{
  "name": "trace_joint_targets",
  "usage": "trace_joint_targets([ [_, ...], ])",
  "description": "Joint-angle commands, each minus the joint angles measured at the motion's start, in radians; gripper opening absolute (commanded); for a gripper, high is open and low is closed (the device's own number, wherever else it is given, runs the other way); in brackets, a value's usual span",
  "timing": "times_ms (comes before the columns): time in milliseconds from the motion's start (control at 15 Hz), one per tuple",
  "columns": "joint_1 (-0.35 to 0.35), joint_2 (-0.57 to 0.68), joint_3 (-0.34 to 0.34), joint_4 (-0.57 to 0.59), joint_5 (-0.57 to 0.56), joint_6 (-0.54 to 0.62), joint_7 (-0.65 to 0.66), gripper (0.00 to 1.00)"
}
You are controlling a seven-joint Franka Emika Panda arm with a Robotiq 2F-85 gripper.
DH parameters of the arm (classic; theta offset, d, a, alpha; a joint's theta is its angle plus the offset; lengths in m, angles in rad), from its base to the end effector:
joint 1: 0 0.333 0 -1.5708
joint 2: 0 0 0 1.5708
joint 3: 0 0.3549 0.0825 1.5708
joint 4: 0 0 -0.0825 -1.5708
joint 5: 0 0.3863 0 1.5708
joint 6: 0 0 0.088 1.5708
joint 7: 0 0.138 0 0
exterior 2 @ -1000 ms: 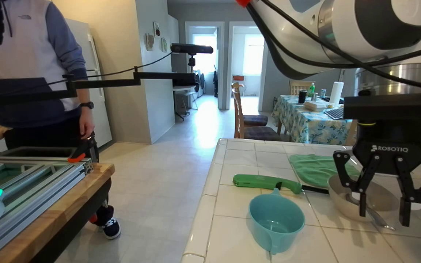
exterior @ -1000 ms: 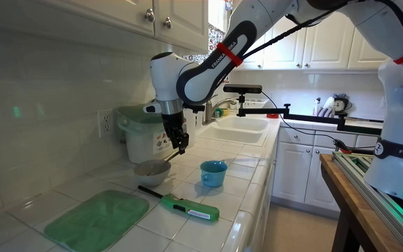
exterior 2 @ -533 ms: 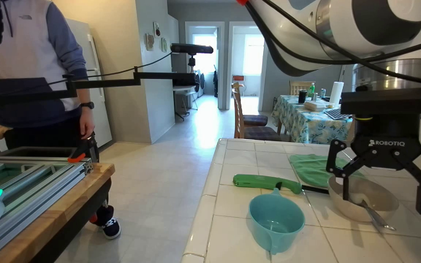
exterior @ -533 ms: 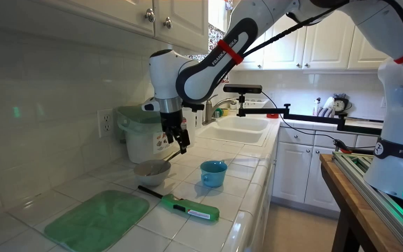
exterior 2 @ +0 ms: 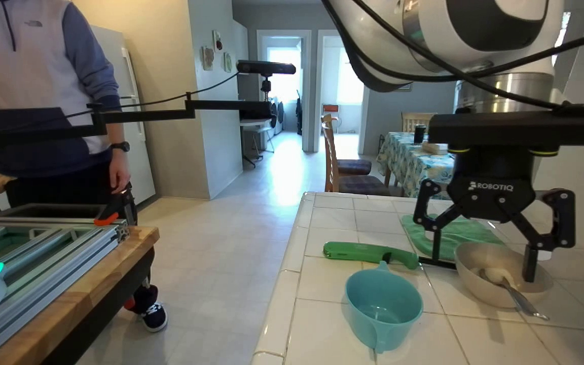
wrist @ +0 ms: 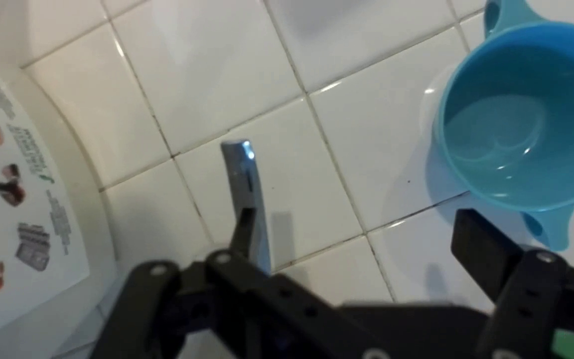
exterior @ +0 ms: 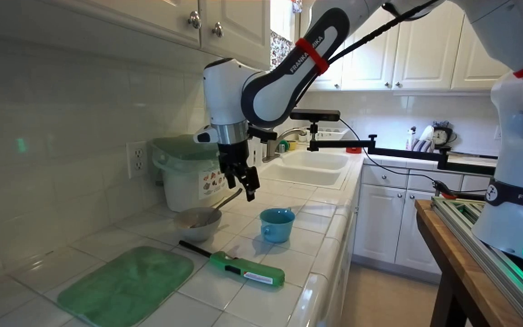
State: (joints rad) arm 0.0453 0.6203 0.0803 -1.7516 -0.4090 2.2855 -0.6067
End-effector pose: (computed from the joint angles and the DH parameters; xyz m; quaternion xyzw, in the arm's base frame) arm 0.6775 0.0623 0.2117 0.8697 0.4760 -0.0677 0.1115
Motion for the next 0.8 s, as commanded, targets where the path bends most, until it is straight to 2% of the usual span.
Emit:
trace_joint_targets([
  [0,-0.045,-0.092,0.036,-0.17,0.042,0.118,-0.046,1.0],
  [267,-0.073,-0.202,0.053,-0.37,0.053,0.297,-0.047,1.0],
  [533,-0.112,-0.318,0.079,-0.571,0.128,0.492,-0.05,1.0],
  [600,-0.067,-0.251,0.043,-0.472,0.085,0.406,-0.013,1.0],
  [733,-0.077,-0.293,0.048,-0.536,0.099,0.46,-0.014,1.0],
])
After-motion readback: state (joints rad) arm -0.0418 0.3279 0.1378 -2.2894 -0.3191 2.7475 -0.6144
